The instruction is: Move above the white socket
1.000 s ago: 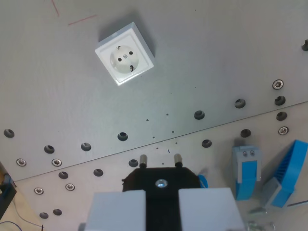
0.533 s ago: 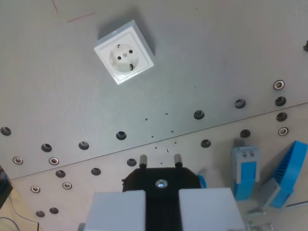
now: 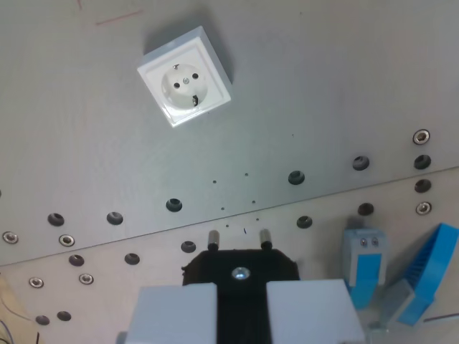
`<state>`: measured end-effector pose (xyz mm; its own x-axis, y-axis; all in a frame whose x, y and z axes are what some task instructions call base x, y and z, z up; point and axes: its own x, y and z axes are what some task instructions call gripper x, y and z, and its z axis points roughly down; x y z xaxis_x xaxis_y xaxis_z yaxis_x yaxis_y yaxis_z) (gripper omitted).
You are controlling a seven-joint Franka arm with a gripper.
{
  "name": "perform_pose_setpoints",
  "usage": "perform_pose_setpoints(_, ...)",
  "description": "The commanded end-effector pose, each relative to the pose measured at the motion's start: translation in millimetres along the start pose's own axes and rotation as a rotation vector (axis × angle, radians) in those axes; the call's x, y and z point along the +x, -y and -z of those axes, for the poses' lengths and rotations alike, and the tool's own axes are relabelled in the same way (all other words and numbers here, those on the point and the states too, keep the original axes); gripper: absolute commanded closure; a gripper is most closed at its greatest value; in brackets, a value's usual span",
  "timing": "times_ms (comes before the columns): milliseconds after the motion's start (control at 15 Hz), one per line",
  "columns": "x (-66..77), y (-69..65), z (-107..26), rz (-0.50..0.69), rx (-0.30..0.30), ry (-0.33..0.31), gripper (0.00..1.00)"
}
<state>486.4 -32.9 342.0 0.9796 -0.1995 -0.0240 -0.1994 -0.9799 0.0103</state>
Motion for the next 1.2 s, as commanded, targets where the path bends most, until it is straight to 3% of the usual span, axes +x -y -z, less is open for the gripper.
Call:
perform_pose_setpoints(67, -4.5, 2.2, -16.3, 0.117, 0.013, -0.097, 1.0)
perform_pose_setpoints(1200, -7.8, 18.8, -101.5, 0.373, -0.006, -0.098, 1.0)
